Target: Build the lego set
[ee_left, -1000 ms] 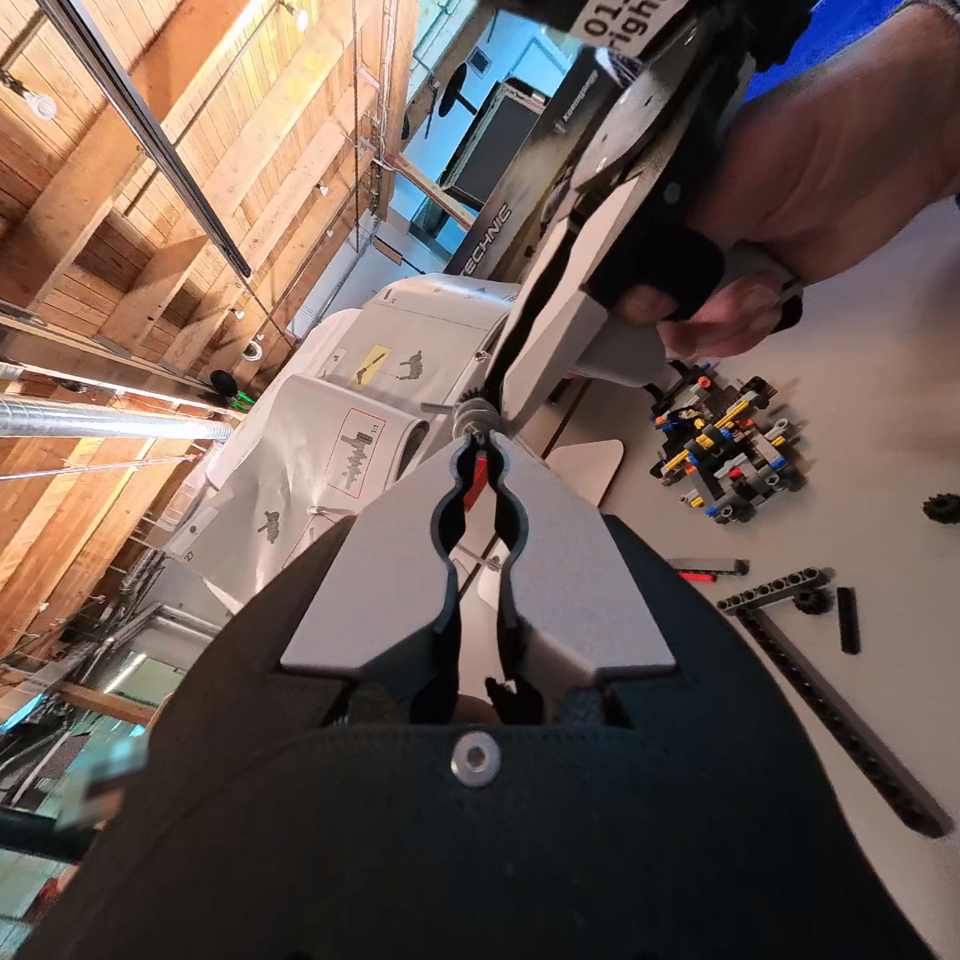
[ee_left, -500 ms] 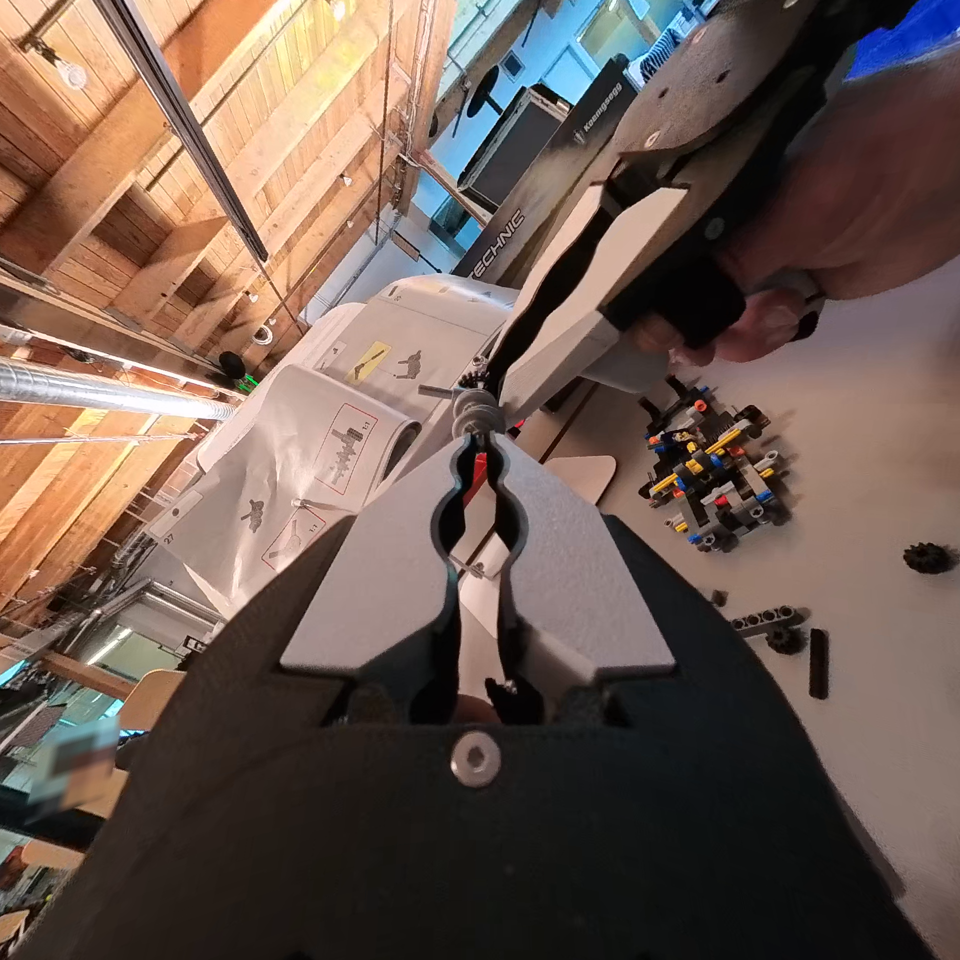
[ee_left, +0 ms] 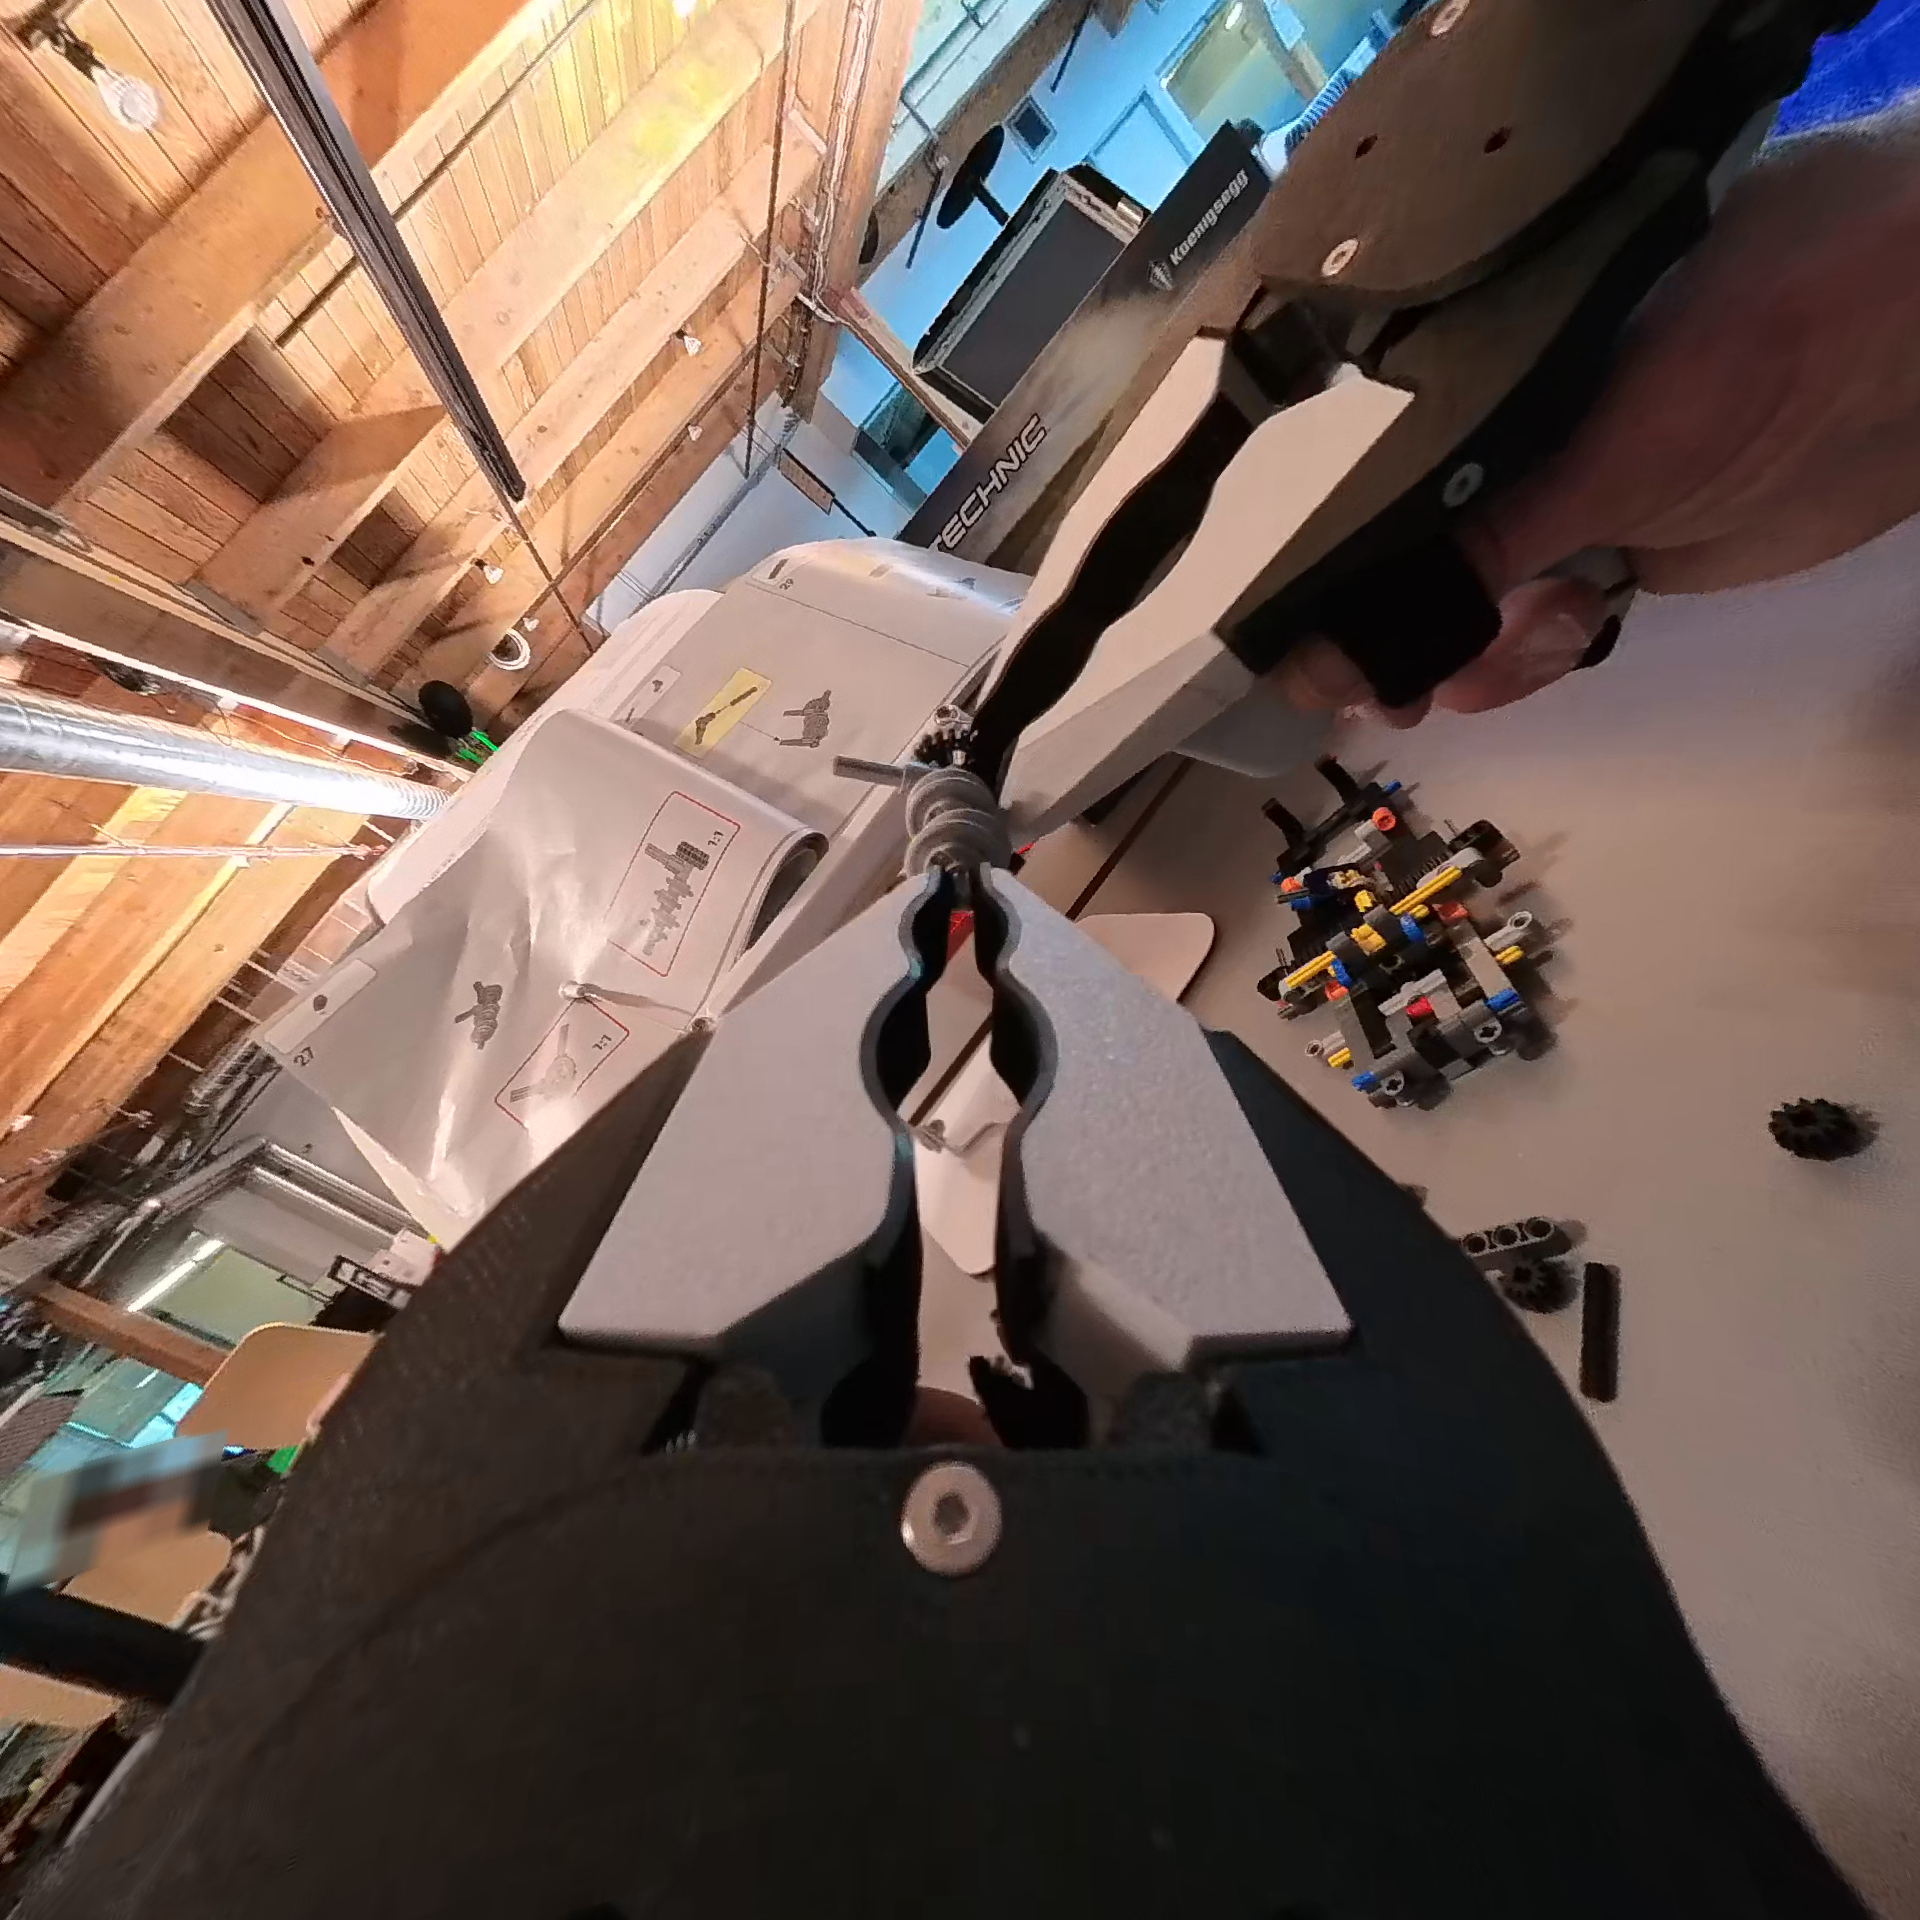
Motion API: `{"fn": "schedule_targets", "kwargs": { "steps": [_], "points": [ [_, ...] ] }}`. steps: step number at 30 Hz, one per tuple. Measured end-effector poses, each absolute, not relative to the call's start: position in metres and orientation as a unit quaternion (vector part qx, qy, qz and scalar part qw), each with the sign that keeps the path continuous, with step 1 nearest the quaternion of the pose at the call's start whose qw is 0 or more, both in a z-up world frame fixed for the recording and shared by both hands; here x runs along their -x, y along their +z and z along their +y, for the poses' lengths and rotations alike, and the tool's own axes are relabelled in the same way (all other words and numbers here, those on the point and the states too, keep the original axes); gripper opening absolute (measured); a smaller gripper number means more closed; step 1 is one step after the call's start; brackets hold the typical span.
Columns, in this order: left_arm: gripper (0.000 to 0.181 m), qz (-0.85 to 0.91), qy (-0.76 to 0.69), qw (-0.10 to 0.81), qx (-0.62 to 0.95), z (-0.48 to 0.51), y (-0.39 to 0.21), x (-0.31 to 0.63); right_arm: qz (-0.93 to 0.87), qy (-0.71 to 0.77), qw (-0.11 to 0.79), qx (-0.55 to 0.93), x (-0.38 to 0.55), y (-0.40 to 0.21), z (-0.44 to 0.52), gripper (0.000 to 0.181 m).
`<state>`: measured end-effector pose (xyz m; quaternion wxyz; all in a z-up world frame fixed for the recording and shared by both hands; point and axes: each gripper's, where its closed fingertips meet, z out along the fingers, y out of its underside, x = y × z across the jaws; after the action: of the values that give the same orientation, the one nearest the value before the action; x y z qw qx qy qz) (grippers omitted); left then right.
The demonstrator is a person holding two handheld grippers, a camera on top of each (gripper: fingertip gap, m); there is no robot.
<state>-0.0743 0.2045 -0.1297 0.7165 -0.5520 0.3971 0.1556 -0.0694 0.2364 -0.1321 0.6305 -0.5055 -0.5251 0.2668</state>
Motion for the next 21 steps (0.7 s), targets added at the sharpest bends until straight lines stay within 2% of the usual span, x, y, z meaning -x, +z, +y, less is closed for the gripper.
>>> {"fn": "schedule_targets", "kwargs": {
  "steps": [7, 12, 18, 21],
  "points": [
    [0.001, 0.407, 0.157, 0.700, 0.566, 0.196, -0.140, 0.071, -0.535, 0.276, 0.597, 0.530, 0.057, -0.146, 0.234, 0.024],
    [0.001, 0.437, 0.151, 0.669, 0.582, 0.178, -0.180, 0.051, -0.545, 0.295, 0.546, 0.563, 0.031, -0.171, 0.222, 0.027],
    [0.001, 0.473, 0.159, 0.650, 0.574, 0.173, -0.202, 0.033, -0.545, 0.343, 0.481, 0.595, 0.005, -0.193, 0.204, 0.022],
    [0.001, 0.497, 0.186, 0.644, 0.551, 0.173, -0.206, 0.022, -0.534, 0.350, 0.482, 0.600, 0.000, -0.189, 0.202, 0.022]
  ]
}}
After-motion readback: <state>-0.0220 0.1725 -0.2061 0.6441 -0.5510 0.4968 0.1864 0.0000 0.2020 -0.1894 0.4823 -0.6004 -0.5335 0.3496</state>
